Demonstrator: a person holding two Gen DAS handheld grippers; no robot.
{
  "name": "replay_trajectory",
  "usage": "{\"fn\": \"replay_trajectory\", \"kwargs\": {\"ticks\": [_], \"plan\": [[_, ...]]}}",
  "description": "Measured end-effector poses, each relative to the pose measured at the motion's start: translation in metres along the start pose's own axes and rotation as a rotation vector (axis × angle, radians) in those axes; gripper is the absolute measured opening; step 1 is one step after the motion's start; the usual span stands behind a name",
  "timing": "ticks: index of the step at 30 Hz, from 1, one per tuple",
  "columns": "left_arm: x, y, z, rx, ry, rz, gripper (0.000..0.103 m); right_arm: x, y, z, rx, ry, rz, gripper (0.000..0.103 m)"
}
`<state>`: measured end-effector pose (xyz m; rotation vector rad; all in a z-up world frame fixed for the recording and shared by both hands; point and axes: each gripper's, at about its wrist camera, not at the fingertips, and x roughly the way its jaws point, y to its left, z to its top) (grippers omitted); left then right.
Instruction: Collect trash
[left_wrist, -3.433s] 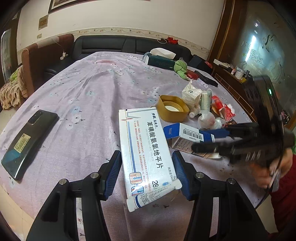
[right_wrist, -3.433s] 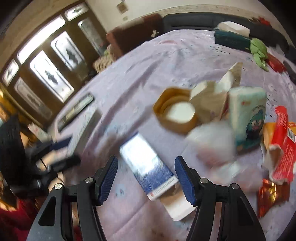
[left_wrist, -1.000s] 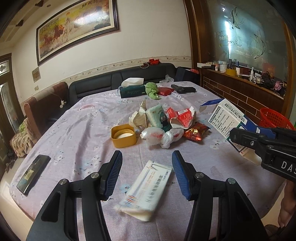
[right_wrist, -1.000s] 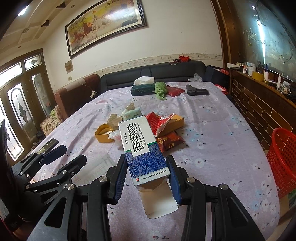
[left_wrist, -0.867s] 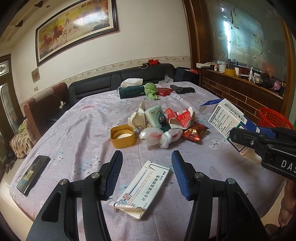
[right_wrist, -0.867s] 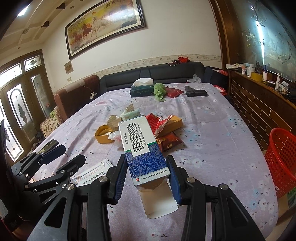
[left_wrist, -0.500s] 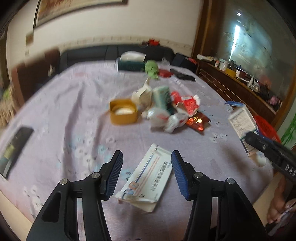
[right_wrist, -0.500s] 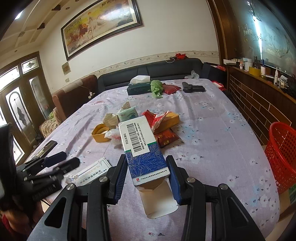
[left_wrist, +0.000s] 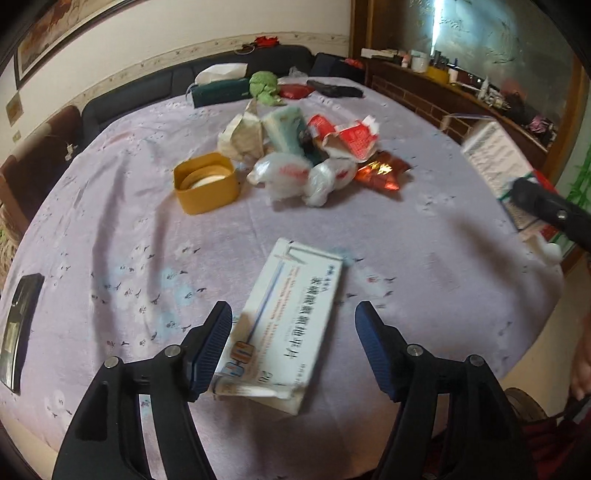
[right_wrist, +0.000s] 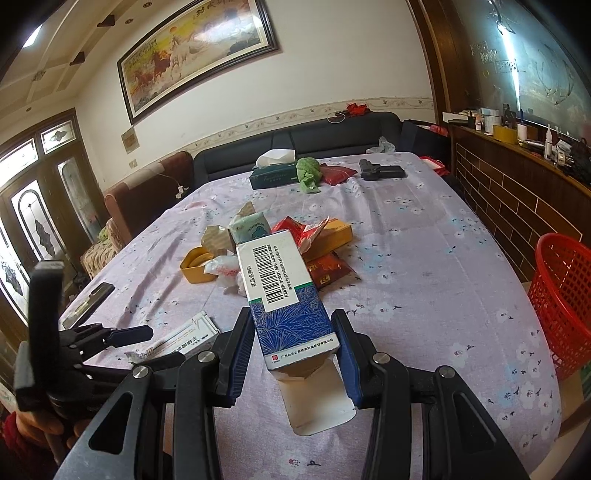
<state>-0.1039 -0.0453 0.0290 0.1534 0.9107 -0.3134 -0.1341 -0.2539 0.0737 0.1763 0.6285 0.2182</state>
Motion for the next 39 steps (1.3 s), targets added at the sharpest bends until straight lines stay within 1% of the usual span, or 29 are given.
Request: {"fn": "replay_trajectory", "kwargs": {"ticks": [3, 4, 5, 7, 11, 13, 17, 22, 32, 39], "plan": [[0.011, 0.013, -0.001, -0.029, 0.024, 0.008, 0.068, -0.001, 0.000, -0.001, -0.001, 0.001, 0.003, 0.046], [0.015, 0.016, -0.001, -0.040, 0.038, -0.001, 0.067, 0.000, 0.000, -0.001, -0.002, 0.003, 0.001, 0.046], [0.016, 0.017, -0.003, -0.044, 0.037, -0.011, 0.061, 0.000, 0.000, -0.002, -0.002, 0.006, 0.002, 0.046], [0.016, 0.017, -0.005, -0.039, 0.019, -0.004, 0.057, 0.001, 0.001, -0.002, -0.003, 0.009, 0.004, 0.046], [0.015, 0.013, -0.007, -0.040, -0.003, 0.005, 0.055, 0.003, 0.003, -0.002, -0.004, 0.015, 0.006, 0.046], [0.013, 0.012, -0.007, -0.055, -0.024, -0.005, 0.054, 0.004, 0.005, -0.003, -0.007, 0.017, 0.008, 0.046], [-0.004, 0.012, -0.002, -0.087, -0.091, -0.030, 0.054, 0.005, 0.008, -0.004, -0.019, 0.021, 0.011, 0.046], [-0.026, 0.003, 0.007, -0.077, -0.161, -0.037, 0.054, 0.006, 0.008, -0.005, -0.014, 0.022, 0.011, 0.046], [-0.029, -0.010, 0.008, -0.055, -0.169, -0.049, 0.054, 0.008, 0.005, -0.006, -0.009, 0.027, 0.007, 0.046], [-0.029, -0.028, 0.020, -0.017, -0.181, -0.080, 0.054, 0.009, -0.006, -0.005, 0.027, 0.036, 0.011, 0.046]]}}
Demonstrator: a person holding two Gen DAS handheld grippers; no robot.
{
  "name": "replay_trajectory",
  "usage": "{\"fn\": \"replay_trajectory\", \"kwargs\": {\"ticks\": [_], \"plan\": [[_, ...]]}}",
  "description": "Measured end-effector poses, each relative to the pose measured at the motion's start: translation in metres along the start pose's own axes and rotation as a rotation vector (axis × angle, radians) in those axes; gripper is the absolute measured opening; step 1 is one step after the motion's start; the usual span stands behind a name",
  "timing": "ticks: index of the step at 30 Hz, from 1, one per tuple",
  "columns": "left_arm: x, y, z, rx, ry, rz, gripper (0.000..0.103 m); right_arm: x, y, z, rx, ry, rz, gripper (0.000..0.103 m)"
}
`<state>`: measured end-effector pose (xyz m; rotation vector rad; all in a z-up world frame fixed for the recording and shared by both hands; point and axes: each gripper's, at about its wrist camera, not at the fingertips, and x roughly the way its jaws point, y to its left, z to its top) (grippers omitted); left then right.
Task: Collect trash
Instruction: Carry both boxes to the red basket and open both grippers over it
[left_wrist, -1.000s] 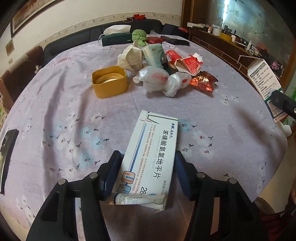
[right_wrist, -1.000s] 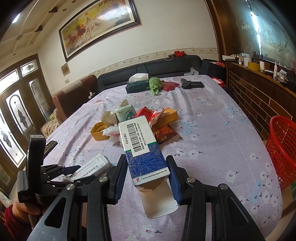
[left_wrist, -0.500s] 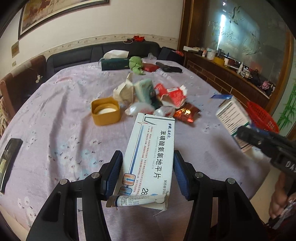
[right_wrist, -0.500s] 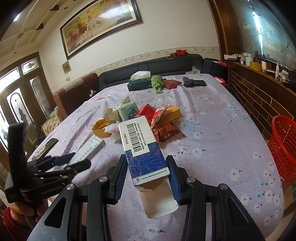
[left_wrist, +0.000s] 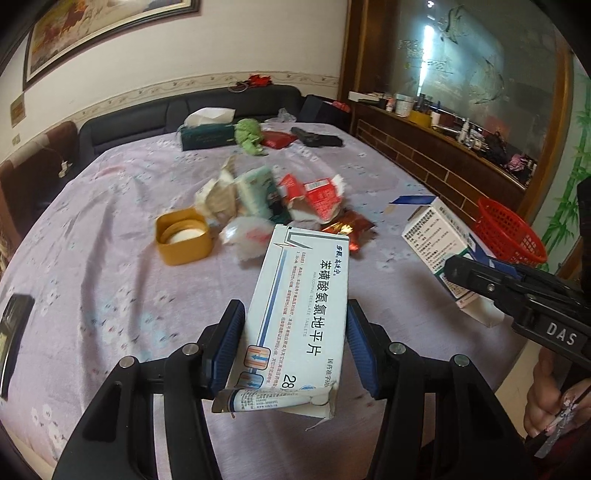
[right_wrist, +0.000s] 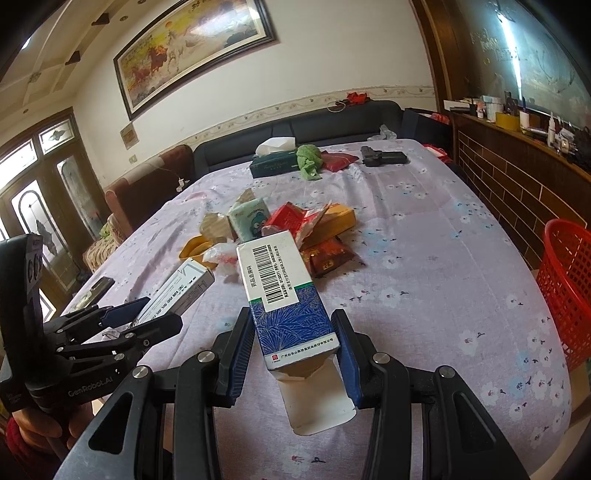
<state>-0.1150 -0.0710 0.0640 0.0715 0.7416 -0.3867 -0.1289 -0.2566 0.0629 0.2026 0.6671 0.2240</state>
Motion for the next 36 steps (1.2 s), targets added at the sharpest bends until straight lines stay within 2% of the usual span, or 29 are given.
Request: {"fn": "replay_trajectory", "kwargs": {"ticks": [5, 9, 16, 21, 27, 31, 34, 36], "plan": [[0.004, -0.032, 0.020, 0.051, -0.012, -0.056, 0.054, -0.012, -0.024, 0.008, 0.057, -0.033, -0.028, 0.046], [0.009, -0.076, 0.042, 0.123, -0.032, -0.125, 0.054, -0.035, -0.062, 0.016, 0.141, -0.089, -0.080, 0.046], [0.026, -0.171, 0.079, 0.235, -0.027, -0.302, 0.054, -0.101, -0.156, 0.025, 0.290, -0.216, -0.241, 0.046], [0.049, -0.241, 0.101, 0.286, 0.003, -0.417, 0.054, -0.138, -0.218, 0.023, 0.386, -0.253, -0.328, 0.046], [0.086, -0.306, 0.118, 0.319, 0.040, -0.473, 0.054, -0.164, -0.278, 0.020, 0.486, -0.271, -0.365, 0.046], [0.115, -0.332, 0.126, 0.315, 0.064, -0.485, 0.054, -0.161, -0.306, 0.022, 0.531, -0.261, -0.373, 0.047], [0.132, -0.341, 0.130, 0.303, 0.087, -0.479, 0.071, -0.152, -0.322, 0.025, 0.541, -0.239, -0.378, 0.048], [0.137, -0.339, 0.131, 0.290, 0.094, -0.483, 0.071, -0.144, -0.333, 0.028, 0.543, -0.221, -0.385, 0.052]]}}
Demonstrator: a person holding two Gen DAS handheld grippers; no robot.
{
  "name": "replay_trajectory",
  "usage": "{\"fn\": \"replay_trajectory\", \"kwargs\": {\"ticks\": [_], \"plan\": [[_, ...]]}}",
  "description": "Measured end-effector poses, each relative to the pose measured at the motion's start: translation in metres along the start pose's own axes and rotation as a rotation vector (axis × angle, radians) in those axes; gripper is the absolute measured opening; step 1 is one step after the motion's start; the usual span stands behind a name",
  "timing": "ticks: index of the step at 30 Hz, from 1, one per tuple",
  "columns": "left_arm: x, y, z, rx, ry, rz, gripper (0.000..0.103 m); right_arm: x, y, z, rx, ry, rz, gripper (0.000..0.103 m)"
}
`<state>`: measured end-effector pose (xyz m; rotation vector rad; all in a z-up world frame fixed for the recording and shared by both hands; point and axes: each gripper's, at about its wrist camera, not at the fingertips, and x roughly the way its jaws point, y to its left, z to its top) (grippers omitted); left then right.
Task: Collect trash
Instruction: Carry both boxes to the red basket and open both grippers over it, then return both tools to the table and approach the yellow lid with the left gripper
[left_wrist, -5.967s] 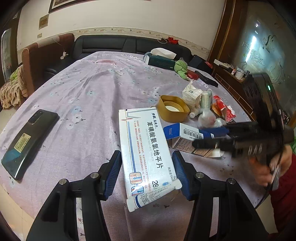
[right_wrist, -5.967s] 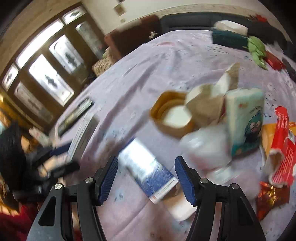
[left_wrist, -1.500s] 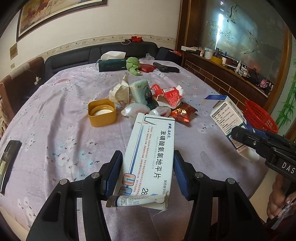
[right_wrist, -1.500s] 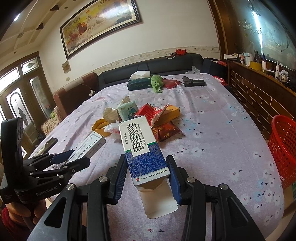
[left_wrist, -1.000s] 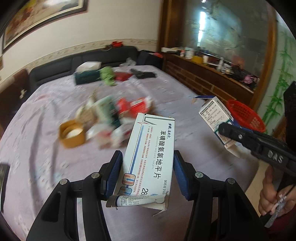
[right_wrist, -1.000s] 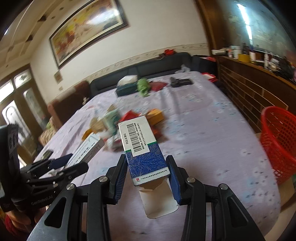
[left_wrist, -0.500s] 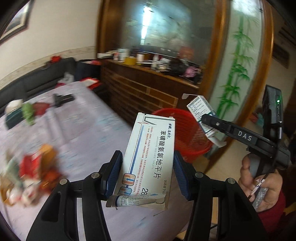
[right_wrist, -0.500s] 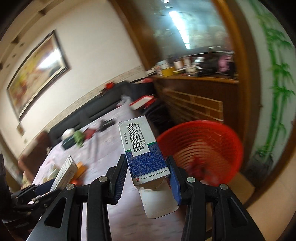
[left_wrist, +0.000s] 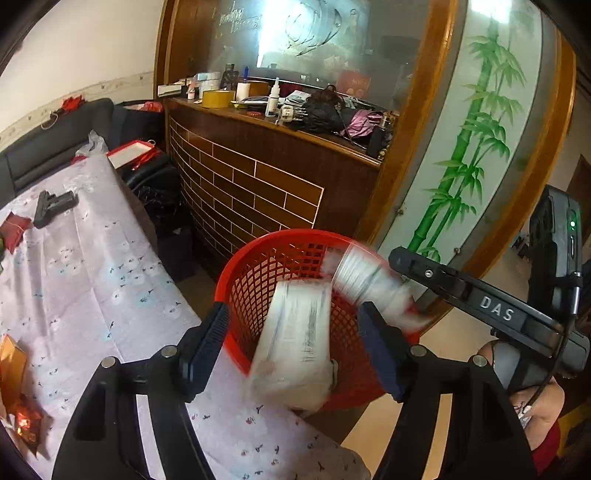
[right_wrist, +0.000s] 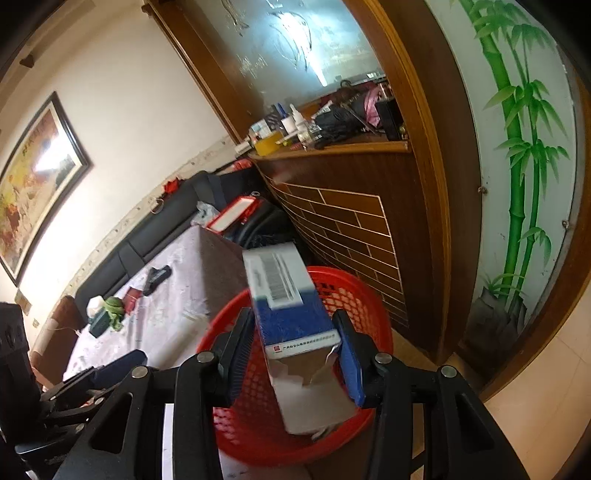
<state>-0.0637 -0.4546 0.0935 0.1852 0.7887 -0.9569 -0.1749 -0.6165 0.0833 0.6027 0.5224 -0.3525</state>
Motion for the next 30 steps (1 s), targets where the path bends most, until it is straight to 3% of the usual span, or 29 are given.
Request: {"fn": "replay_trajectory", "kwargs": {"ticks": [10, 21, 30], "plan": [[-0.042, 0.047, -0.035, -0.056, -0.012, 0.069, 0.071, -0.002, 0.014, -0.008, -0.042, 0.033, 0.032, 0.055], [-0.116, 0.105, -0.098, -0.150, -0.021, 0.121, 0.071, 0.014, 0.101, -0.060, -0.141, 0.120, 0.159, 0.057], [-0.203, 0.178, -0.152, -0.284, -0.081, 0.263, 0.071, 0.027, 0.180, -0.106, -0.239, 0.204, 0.251, 0.057]]}}
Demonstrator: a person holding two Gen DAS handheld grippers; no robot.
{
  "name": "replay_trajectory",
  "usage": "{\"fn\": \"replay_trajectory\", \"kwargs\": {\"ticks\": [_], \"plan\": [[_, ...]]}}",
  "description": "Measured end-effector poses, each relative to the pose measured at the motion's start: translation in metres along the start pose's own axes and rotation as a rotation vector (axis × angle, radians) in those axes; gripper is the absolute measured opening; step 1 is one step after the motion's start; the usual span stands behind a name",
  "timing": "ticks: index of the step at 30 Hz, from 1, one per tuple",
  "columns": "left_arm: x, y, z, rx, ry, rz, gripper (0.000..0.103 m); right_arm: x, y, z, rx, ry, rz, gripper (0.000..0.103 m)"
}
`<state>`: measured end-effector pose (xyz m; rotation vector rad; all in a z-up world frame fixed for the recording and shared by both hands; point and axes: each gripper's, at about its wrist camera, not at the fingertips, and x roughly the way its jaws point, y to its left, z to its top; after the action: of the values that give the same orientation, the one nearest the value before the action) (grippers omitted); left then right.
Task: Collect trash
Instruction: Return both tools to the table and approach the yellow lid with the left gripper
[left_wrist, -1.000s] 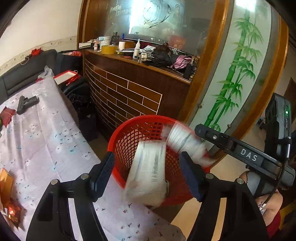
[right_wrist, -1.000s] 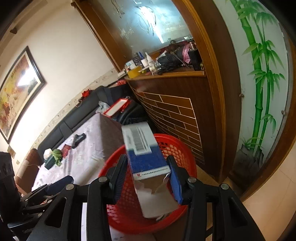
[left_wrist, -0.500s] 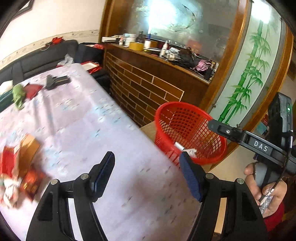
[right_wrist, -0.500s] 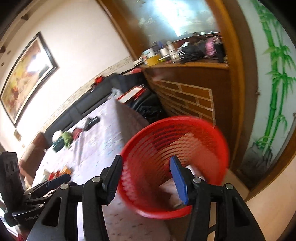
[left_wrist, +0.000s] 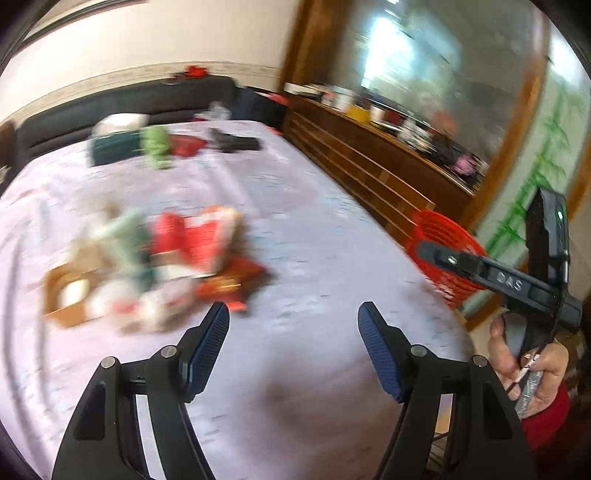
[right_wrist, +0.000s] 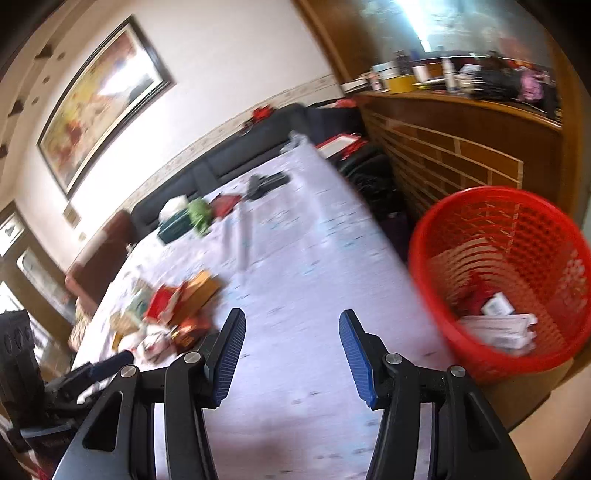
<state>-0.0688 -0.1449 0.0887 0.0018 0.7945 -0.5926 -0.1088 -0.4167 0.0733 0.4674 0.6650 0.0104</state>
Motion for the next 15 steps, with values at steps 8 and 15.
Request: {"fn": "replay_trajectory", "kwargs": {"ticks": [8, 15], "plan": [[-0.047, 0.125, -0.009, -0.225, -0.043, 0.233, 0.071, 0.024, 0.054, -0.014, -0.106, 0.066, 0.036, 0.057], [-0.022, 0.211, 0.003, -0.378, 0.017, 0.308, 0.058, 0.032, 0.075, -0.022, -0.148, 0.095, 0.050, 0.057]]}}
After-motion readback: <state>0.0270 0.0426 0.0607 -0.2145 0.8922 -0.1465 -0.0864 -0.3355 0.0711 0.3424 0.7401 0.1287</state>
